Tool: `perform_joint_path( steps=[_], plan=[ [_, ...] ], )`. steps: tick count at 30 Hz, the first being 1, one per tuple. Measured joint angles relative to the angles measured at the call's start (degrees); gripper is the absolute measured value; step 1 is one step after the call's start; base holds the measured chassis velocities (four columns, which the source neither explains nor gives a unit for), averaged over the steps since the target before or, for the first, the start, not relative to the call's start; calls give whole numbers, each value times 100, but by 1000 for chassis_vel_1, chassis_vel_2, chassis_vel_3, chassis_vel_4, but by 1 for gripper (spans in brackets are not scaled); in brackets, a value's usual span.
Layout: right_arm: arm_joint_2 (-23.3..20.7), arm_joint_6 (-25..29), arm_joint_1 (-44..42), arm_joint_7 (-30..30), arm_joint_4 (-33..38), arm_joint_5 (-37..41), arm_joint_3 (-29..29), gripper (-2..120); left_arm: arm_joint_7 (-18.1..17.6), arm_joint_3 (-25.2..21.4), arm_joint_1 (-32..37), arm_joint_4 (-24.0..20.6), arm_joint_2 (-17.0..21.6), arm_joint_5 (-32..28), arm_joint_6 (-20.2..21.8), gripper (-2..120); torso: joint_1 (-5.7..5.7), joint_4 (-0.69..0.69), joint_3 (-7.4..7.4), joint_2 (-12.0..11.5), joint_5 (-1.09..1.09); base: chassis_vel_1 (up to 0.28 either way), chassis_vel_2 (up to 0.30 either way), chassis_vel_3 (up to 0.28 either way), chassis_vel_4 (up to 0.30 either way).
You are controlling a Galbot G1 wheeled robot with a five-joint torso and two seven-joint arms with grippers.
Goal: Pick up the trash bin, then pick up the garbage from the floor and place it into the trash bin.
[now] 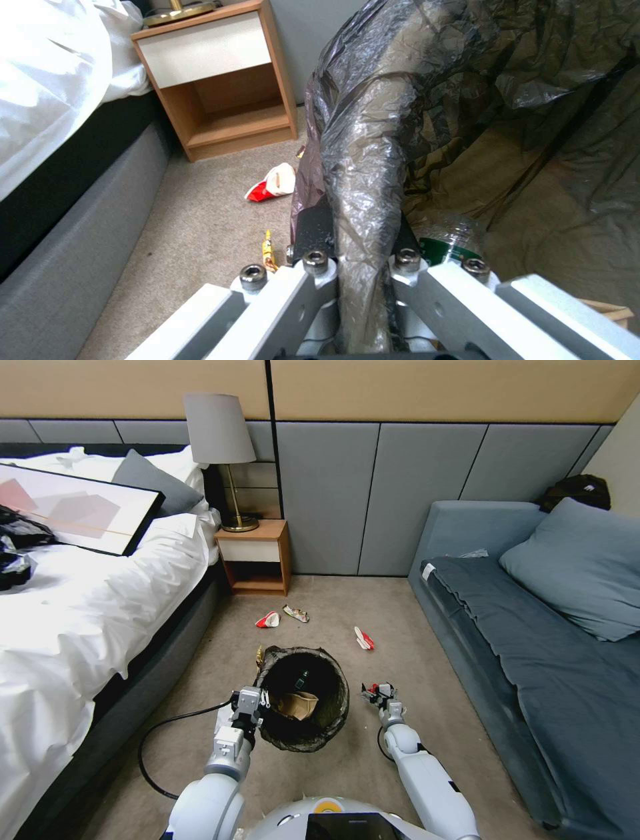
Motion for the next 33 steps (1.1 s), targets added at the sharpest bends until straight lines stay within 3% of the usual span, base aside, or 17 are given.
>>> perform_joint_path(
  steps=[20,30,33],
  plan=[
    [221,211,378,-125,-779,64,58,98,-1,14,83,-1,-9,-39,-8,1,0,0,0,0,0,0,0,0,0],
    [308,361,562,-240,-1131,-25,80,89,-1,-9,118,-13,-19,-35,-7,1,0,0,0,0,0,0,0,0,0],
    [308,393,600,-284,-1218,-38,99,80,-1,1,128,-13,-31,-23,-7,1,0,0,0,0,0,0,0,0,0]
  ],
)
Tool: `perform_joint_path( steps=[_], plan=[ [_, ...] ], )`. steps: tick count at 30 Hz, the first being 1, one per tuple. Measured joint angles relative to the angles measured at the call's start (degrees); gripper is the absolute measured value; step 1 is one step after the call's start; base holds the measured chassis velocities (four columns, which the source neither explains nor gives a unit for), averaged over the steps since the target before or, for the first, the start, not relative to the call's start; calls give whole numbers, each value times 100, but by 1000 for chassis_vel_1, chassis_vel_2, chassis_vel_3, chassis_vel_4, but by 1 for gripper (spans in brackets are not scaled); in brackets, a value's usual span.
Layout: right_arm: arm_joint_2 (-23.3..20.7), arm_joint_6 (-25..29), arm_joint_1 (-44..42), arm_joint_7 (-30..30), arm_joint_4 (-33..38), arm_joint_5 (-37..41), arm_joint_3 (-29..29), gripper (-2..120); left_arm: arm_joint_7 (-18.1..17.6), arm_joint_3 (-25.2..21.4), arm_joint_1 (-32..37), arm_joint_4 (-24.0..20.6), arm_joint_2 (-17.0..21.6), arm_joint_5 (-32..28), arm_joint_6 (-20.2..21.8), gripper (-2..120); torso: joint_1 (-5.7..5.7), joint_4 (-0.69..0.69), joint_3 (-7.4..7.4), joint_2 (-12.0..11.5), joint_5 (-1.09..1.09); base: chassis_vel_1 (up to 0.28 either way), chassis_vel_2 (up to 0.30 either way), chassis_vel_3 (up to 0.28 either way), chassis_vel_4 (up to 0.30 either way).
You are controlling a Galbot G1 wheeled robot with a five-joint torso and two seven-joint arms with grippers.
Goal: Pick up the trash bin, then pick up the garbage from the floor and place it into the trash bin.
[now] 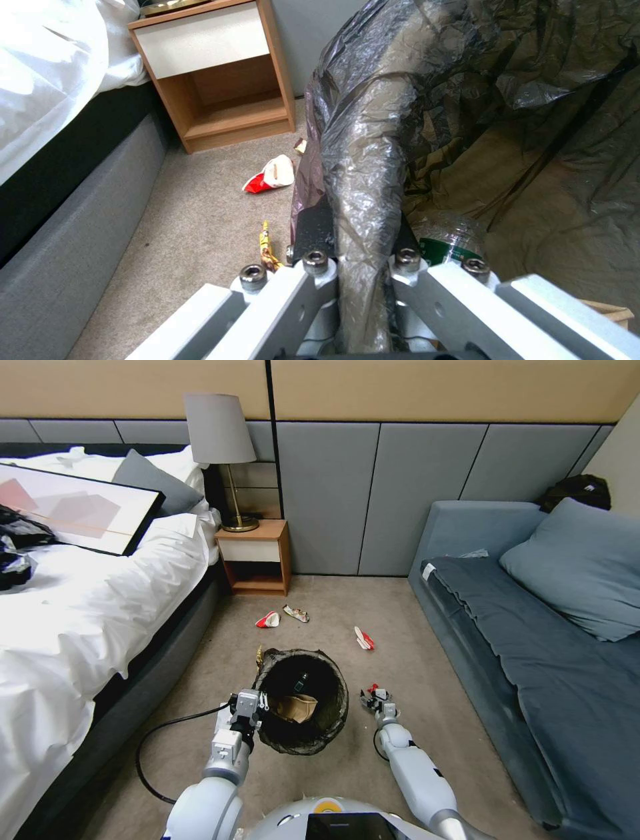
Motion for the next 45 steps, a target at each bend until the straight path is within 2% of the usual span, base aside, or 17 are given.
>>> perform_joint_path(
  steps=[16,22,23,26,30,32,33,35,45],
  plan=[
    [-2,147,130,-41,-417,-39,100,65,-4,5,36,8,5,26,-1,1,0,0,0,0,0,0,0,0,0],
    [-4,251,196,-137,-673,-39,152,44,-6,3,67,-1,6,45,-9,1,0,0,0,0,0,0,0,0,0],
    [-4,251,196,-137,-673,-39,152,44,-6,3,67,-1,6,45,-9,1,0,0,0,0,0,0,0,0,0],
    [-8,320,281,-208,-833,-35,161,28,-6,15,92,-1,-6,89,-30,1,0,1,0,0,1,0,0,0,0],
    [1,350,347,-240,-952,-36,164,20,-5,47,118,10,-22,128,-40,1,0,2,0,0,2,0,0,0,0],
    [27,398,441,-294,-1122,-41,184,8,-4,53,131,16,-30,150,-47,1,0,2,-1,0,1,0,0,0,0],
    [27,398,441,-294,-1122,-41,184,8,-4,53,131,16,-30,150,-47,1,0,2,-1,0,1,0,0,0,0],
    [29,424,513,-355,-1229,-46,197,0,-1,48,144,16,-28,152,-50,1,0,0,-1,0,-3,0,0,0,0],
    [19,383,604,-376,-1249,-67,181,0,5,37,144,15,-16,152,-51,1,0,0,0,0,1,0,0,0,0]
  ],
)
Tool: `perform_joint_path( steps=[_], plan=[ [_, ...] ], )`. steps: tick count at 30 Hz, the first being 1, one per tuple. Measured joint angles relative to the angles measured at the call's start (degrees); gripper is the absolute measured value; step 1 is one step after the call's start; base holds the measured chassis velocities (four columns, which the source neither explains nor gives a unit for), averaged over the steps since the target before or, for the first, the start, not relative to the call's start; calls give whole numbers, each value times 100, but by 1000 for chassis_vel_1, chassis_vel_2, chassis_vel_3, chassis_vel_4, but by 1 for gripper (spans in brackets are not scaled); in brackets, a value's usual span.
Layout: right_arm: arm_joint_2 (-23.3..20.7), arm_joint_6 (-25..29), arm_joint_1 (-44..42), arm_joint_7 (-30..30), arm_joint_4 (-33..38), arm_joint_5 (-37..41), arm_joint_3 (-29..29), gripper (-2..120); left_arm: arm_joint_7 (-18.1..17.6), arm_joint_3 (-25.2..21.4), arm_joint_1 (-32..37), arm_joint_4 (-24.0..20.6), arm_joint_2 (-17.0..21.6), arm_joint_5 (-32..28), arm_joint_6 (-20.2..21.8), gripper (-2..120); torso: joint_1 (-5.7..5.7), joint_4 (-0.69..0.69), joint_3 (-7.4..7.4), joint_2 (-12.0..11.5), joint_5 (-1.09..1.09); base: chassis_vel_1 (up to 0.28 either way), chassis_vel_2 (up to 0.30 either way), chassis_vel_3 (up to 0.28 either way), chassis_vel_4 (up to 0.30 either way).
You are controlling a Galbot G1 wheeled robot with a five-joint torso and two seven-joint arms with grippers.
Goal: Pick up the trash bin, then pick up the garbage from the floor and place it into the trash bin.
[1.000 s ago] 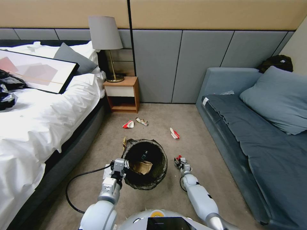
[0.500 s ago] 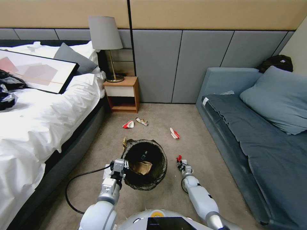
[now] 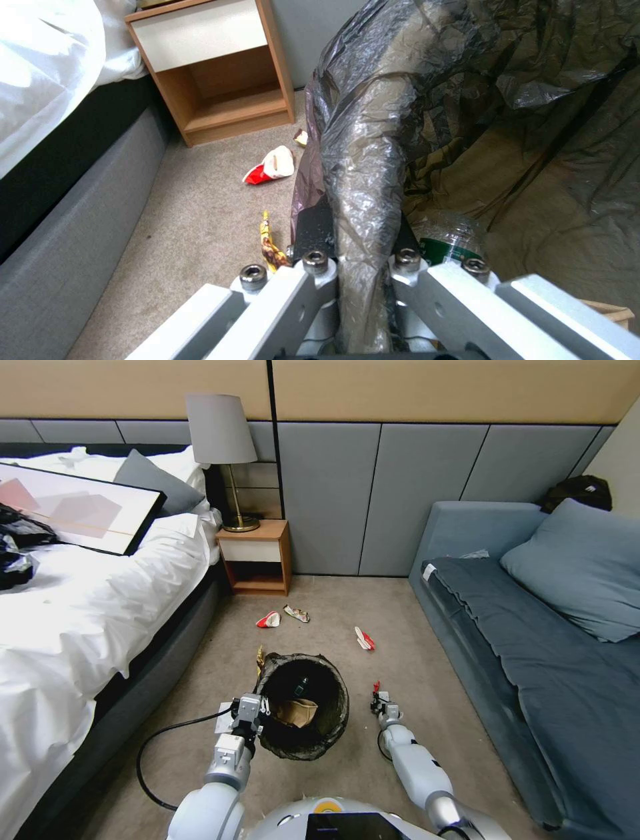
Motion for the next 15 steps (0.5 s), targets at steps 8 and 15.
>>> perform_joint_path(
  steps=[8,15],
  plan=[
    [-33,6,-7,60,73,-11,-3,0,8,4,4,0,4,9,-3,1,0,-1,0,0,-1,0,0,0,0],
    [-50,152,-260,228,690,-58,-16,0,12,5,-23,1,6,5,-3,1,0,-1,0,0,-2,0,0,0,0]
  ],
)
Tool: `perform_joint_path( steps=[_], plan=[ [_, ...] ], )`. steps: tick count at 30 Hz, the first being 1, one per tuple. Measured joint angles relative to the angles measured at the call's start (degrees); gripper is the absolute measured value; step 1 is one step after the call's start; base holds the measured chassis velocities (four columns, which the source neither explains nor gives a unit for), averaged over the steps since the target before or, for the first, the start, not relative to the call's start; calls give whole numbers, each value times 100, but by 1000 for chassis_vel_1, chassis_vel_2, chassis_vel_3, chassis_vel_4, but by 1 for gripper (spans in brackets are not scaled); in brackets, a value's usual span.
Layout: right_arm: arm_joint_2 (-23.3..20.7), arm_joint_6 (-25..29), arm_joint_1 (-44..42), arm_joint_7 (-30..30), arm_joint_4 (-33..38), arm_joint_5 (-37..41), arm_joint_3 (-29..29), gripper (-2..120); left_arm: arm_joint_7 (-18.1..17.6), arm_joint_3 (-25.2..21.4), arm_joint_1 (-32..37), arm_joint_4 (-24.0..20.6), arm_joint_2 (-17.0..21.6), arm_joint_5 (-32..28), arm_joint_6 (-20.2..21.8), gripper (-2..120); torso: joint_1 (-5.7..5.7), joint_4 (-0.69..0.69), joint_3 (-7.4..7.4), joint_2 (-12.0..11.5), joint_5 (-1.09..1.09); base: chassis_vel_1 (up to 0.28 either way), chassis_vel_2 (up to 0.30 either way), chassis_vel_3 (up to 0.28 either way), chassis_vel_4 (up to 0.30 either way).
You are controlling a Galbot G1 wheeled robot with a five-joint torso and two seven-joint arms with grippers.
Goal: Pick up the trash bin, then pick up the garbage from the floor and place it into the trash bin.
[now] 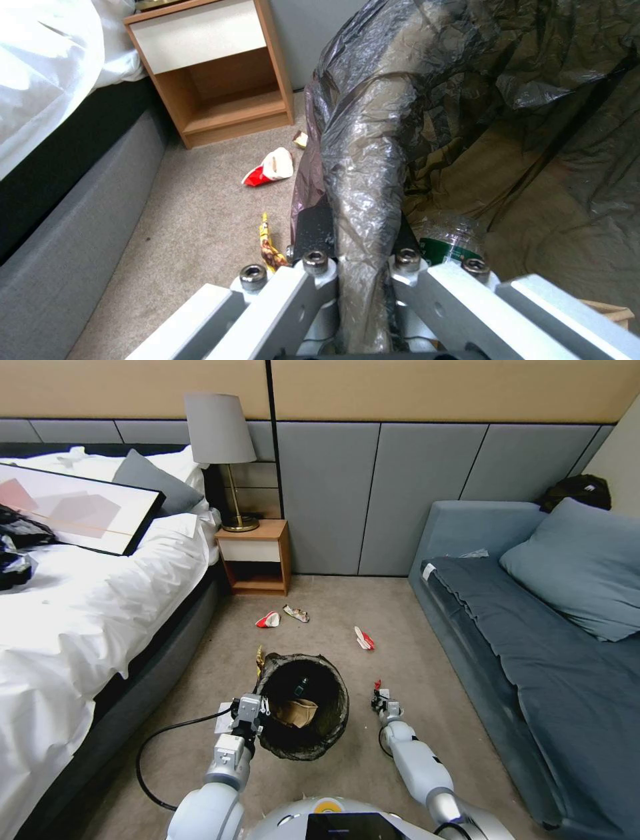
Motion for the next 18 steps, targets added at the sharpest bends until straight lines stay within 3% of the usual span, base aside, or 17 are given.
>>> perform_joint_path(
  steps=[7,12,16,18],
  plan=[
    [5,715,-557,215,1570,-687,32,0,2,11,-46,36,-7,-18,0,1,0,1,0,0,3,0,0,0,0],
    [-44,773,-854,228,2423,-760,2,0,2,10,-44,37,5,-19,0,1,0,1,0,0,-1,0,0,0,0],
    [-124,770,-1406,213,3763,-809,-58,0,4,27,-85,64,16,-31,1,1,0,0,0,0,1,0,0,0,0],
    [-148,773,-1539,175,4061,-829,-71,0,5,39,-101,74,12,-35,4,1,0,0,0,0,2,0,0,0,0]
  ],
)
